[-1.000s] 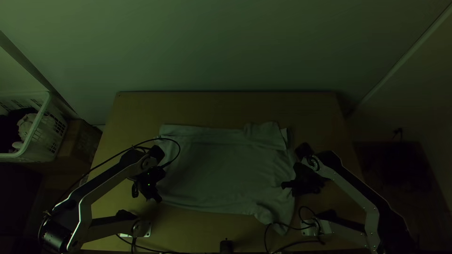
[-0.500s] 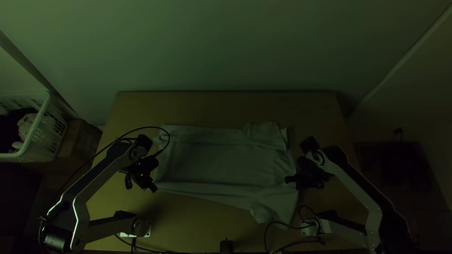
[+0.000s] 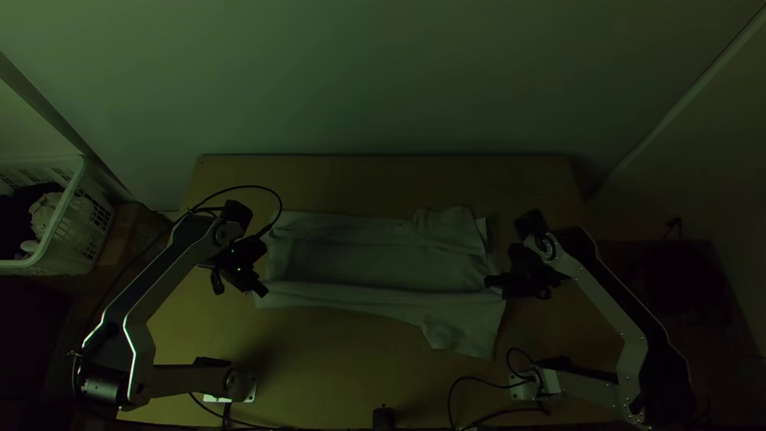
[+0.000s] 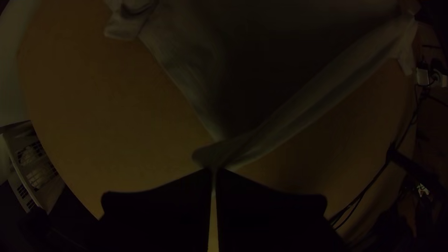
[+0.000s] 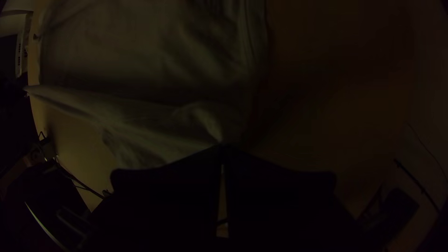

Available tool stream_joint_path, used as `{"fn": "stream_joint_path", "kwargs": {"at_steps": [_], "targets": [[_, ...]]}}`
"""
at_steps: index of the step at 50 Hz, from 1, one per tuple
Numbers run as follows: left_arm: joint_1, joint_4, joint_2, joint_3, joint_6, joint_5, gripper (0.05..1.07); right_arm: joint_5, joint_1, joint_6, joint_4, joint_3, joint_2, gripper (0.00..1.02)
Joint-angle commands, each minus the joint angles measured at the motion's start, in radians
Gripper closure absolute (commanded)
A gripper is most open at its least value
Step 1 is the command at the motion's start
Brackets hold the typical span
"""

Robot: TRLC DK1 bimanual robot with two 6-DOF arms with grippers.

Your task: Fold the t-shirt

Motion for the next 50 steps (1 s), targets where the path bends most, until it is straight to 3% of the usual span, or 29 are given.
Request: {"fn": "stream_joint_path", "kwargs": {"at_steps": [1,50], "targets": [[0.014,-0.004,0.043,0.073,0.000,-0.001,1.04,0.011,-0.007,-0.015,-0.008,0.049,0.039,1.00],[0.062,-0.017,0.336,0.492,0.022,-0.002,1.04,0.037,-0.099,-0.019,0.052,0.521,0.442,1.00]]}}
